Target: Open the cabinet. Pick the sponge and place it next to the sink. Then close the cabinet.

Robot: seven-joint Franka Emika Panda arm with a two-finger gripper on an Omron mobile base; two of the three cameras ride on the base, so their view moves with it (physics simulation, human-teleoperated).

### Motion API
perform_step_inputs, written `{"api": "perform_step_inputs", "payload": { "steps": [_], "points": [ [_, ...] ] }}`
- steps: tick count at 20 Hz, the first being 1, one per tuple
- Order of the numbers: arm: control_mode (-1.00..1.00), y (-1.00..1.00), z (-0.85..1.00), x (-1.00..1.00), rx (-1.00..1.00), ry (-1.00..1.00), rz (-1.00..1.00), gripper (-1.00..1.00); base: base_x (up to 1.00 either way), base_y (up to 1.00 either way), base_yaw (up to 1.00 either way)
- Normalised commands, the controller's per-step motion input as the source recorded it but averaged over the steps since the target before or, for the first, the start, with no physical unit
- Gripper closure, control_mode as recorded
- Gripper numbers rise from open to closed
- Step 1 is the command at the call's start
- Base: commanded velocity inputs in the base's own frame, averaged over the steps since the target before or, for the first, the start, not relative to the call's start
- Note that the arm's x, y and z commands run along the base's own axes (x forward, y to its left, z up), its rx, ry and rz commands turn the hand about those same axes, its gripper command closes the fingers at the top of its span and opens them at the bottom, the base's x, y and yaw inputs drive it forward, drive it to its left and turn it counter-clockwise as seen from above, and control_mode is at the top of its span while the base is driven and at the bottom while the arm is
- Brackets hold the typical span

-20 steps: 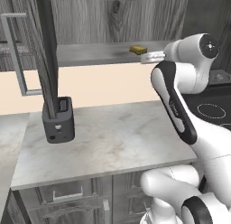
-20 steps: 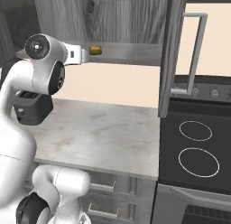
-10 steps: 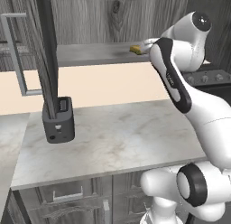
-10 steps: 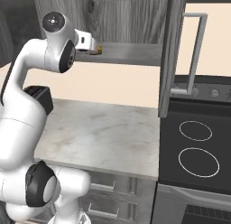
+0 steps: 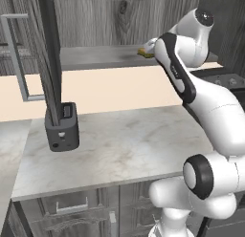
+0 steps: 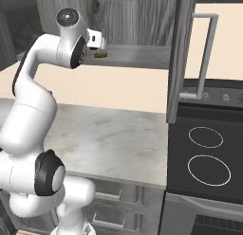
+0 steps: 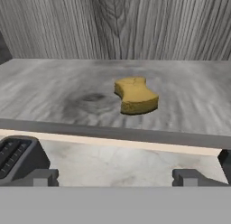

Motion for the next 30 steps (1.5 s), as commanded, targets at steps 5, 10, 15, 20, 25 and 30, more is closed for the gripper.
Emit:
{"api": "perform_step_inputs", "payload": {
  "steps": [5, 10, 15, 20, 25, 30],
  "points": [
    [-1.00, 0.00, -0.02, 0.41, 0.00, 0.00, 0.01, -1.00, 0.00, 0.00, 0.00],
    [-1.00, 0.00, 0.00, 0.39, 0.00, 0.02, 0.00, -1.00, 0.00, 0.00, 0.00],
    [-1.00, -0.09, 0.00, 0.51, 0.00, 0.06, 0.01, -1.00, 0.00, 0.00, 0.00],
    [-1.00, -0.09, 0.00, 0.43, 0.00, 0.03, 0.02, -1.00, 0.00, 0.00, 0.00],
    [-1.00, 0.00, 0.00, 0.26, 0.00, 0.04, 0.03, -1.00, 0.00, 0.00, 0.00],
    [-1.00, 0.00, -0.01, 0.17, 0.00, 0.05, 0.04, -1.00, 0.00, 0.00, 0.00]
  ]
}}
